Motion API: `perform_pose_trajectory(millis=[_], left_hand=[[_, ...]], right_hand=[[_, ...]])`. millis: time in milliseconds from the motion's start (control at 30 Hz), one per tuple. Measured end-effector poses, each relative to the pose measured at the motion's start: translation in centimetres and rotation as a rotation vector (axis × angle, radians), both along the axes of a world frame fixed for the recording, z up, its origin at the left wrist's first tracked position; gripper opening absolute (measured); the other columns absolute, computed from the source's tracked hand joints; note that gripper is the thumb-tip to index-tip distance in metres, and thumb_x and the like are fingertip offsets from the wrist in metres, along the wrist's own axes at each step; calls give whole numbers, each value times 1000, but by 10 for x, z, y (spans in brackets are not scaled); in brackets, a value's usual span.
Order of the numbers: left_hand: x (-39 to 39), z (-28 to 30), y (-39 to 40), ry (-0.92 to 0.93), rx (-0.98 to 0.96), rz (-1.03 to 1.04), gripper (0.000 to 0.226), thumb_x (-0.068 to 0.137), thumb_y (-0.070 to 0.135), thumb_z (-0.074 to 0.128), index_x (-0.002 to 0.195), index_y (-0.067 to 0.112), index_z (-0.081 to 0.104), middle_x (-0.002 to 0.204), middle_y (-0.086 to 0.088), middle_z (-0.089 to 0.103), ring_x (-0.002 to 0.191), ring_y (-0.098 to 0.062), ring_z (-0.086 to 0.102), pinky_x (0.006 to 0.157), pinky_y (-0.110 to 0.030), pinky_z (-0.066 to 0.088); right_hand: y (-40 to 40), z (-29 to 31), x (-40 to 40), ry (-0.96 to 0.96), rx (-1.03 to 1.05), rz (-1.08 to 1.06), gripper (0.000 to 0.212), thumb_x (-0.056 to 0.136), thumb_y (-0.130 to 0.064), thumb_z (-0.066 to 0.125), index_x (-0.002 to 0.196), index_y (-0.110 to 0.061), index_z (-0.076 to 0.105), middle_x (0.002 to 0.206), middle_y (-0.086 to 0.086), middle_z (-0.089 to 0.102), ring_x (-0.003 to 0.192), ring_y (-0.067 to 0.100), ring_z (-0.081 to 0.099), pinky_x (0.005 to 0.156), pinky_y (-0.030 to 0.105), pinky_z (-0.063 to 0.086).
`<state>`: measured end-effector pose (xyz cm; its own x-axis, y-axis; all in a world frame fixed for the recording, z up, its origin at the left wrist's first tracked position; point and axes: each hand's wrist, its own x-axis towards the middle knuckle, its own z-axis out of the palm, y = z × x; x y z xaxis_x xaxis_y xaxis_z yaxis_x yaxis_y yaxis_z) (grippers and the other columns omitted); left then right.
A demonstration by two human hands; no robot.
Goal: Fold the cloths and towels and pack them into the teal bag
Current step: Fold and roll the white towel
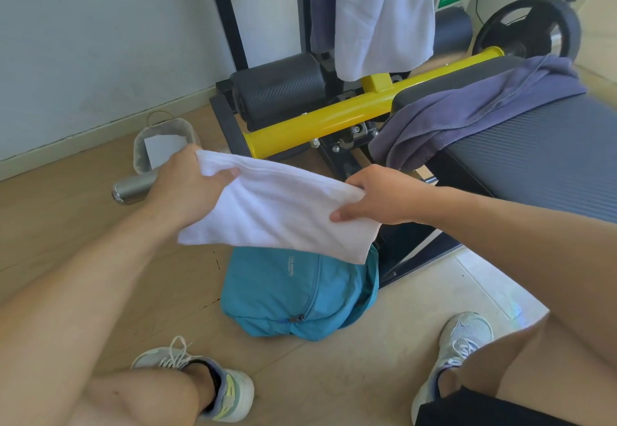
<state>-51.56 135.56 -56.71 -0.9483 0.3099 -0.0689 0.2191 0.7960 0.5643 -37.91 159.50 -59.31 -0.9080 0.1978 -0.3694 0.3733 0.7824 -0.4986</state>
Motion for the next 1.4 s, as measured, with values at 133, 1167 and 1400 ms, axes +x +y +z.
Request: perform_pose_trajectory(millis=[133,1167,1400], left_hand=[[3,-6,7,-104,-23,-61,52,90,49,66,120,9,51,120,-4,59,111,-29,56,81,-38,42],[52,4,32,-339,389,-336,16,98,30,65,109,25,75,94,6,80,94,-19,74,88,-38,54],[57,4,34,-390,464,-242,15,98,27,64,108,19,72,87,1,79,74,-9,70,65,-20,51]], right_hand=[[-5,7,4,7,-224,-97,38,89,-57,66,91,-20,74,87,3,76,78,19,73,63,29,56],[-43,23,15,318,-420,-118,42,89,-30,75,122,-28,50,82,-8,78,71,2,72,53,13,48],[-37,24,13,504,-61,-65,50,79,-53,78,123,-42,58,81,-14,64,75,2,61,66,31,51]])
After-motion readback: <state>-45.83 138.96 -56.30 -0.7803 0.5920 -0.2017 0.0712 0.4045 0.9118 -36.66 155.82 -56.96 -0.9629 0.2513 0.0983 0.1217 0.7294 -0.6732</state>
